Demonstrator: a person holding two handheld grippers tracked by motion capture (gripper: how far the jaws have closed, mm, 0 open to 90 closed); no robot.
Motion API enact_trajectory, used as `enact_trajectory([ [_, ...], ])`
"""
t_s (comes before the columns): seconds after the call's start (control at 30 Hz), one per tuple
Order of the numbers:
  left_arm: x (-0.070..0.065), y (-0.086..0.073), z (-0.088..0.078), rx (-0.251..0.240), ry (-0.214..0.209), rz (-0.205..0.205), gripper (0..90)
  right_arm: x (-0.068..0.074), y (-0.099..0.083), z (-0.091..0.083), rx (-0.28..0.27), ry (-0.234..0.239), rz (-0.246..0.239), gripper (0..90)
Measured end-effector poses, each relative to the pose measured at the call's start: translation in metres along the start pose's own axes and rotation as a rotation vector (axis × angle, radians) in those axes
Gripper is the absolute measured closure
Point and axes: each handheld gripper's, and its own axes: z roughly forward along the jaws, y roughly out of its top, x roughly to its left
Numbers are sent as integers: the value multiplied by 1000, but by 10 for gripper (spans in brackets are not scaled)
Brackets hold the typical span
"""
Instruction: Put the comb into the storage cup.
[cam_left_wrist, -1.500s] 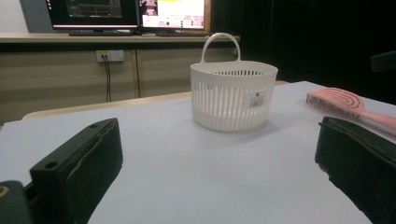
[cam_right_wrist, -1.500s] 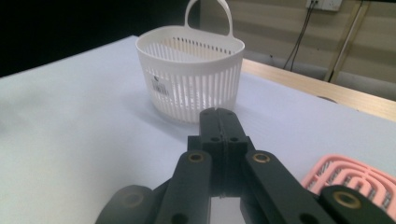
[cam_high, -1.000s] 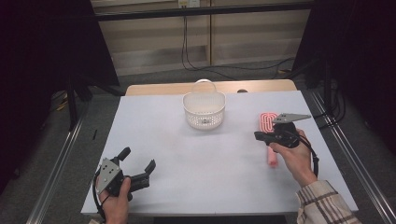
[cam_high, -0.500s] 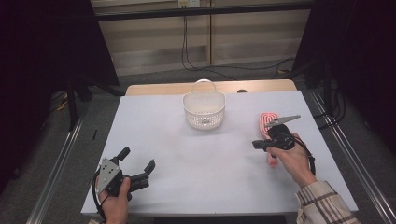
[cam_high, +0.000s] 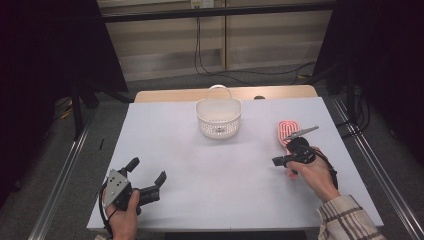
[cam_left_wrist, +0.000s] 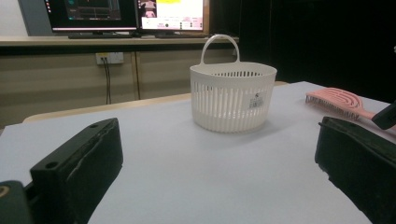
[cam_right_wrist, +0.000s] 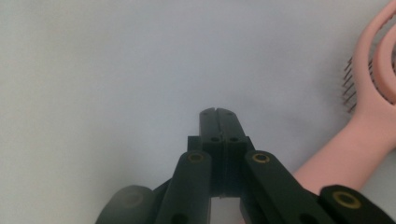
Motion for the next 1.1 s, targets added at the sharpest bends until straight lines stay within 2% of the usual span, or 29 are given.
enact_trajectory([
  [0.17, 0, 0, 0, 0, -4, 1, 11, -4, -4, 4, 21, -16, 9, 900],
  [0.67, 0, 1, 0, -9, -11, 1, 11, -10, -15, 1, 56, -20, 31, 900],
  [0.83, 0, 0, 0, -6, -11, -1, 11, -9, -19, -2, 60, -23, 12, 900],
  [1.1, 0, 0, 0, -2, -13, -5, 11, -12, -24, -5, 57, -23, 17, 900],
])
